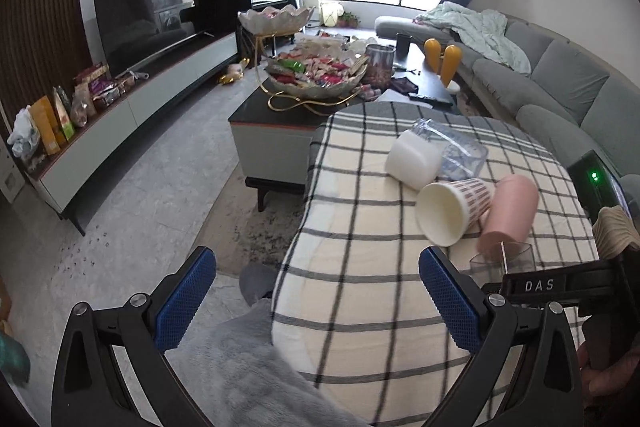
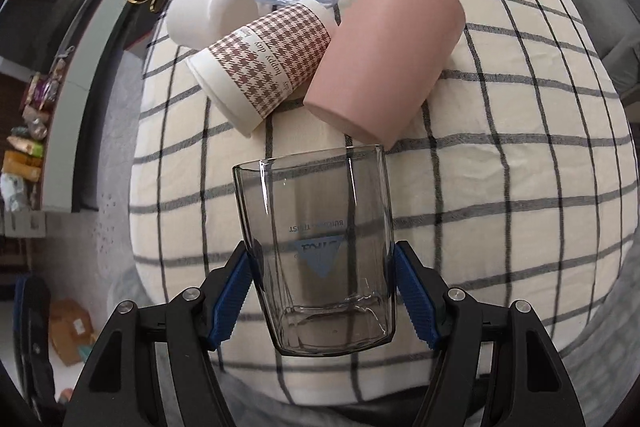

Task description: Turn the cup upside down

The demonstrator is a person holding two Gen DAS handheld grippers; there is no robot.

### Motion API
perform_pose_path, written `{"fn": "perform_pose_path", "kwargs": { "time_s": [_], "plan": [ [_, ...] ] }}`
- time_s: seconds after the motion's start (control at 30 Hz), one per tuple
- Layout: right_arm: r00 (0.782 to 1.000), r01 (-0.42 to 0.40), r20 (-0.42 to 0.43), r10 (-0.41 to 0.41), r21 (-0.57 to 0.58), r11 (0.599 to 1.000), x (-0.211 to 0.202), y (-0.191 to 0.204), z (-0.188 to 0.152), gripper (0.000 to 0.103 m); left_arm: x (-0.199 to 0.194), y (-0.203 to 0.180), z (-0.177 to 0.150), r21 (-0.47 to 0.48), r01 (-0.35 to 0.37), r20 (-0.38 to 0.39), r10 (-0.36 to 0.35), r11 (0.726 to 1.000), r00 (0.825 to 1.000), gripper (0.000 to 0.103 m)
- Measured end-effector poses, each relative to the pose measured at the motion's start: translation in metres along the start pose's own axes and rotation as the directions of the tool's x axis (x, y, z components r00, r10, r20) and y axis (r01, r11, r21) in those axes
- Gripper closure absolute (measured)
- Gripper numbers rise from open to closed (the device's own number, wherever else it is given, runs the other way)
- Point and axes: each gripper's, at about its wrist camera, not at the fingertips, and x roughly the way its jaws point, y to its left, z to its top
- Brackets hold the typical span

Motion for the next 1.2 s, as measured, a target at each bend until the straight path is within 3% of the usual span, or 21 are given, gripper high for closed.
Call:
{"fn": "perform_pose_path", "kwargs": {
  "time_s": [0.3, 0.43, 0.63, 0.7, 0.8, 0.9, 1.03, 1.13, 1.2],
  "plan": [
    [0.997, 0.069, 0.022, -0.068, -0.023, 0.997, 0.015, 0.015, 0.003, 0.033, 0.010, 0.003, -0.007, 0.029, -0.040, -0.002, 0.040, 0.999, 0.999, 0.000],
    [0.997, 0.066, 0.033, -0.065, -0.055, 0.996, 0.014, 0.025, 0.002, 0.018, 0.009, 0.001, -0.007, 0.033, -0.047, -0.005, 0.047, 0.998, 0.999, 0.000],
    [0.989, 0.033, 0.145, -0.021, -0.079, 0.996, -0.026, 0.008, -0.014, 0.016, -0.005, -0.005, -0.010, -0.029, -0.002, 0.037, 0.003, 1.000, 0.999, 0.000],
    [0.972, 0.034, 0.236, -0.013, -0.087, 0.996, -0.050, -0.006, -0.025, 0.013, -0.010, -0.016, -0.015, -0.041, 0.021, 0.076, -0.017, 0.999, 0.997, 0.000],
    [0.907, 0.086, 0.418, -0.044, -0.082, 0.993, -0.087, -0.037, -0.044, 0.011, -0.013, -0.045, -0.027, -0.031, 0.011, 0.129, -0.007, 0.999, 0.992, 0.000],
    [0.844, 0.140, 0.529, -0.089, -0.057, 0.989, -0.108, -0.062, -0.058, 0.010, -0.023, -0.076, -0.038, 0.004, 0.040, 0.192, -0.040, 0.999, 0.981, 0.000],
    [0.775, 0.203, 0.616, -0.141, -0.032, 0.979, -0.131, -0.085, -0.069, 0.009, -0.041, -0.112, -0.050, 0.054, 0.053, 0.295, -0.066, 0.997, 0.953, 0.000],
    [0.741, 0.221, 0.651, -0.166, -0.002, 0.975, -0.140, -0.109, -0.073, 0.009, -0.041, -0.132, -0.057, 0.083, 0.085, 0.319, -0.107, 0.993, 0.942, 0.000],
    [0.721, 0.224, 0.667, -0.189, 0.034, 0.974, -0.143, -0.125, -0.077, 0.009, -0.032, -0.143, -0.064, 0.104, 0.068, 0.326, -0.099, 0.992, 0.940, 0.002]
  ]
}}
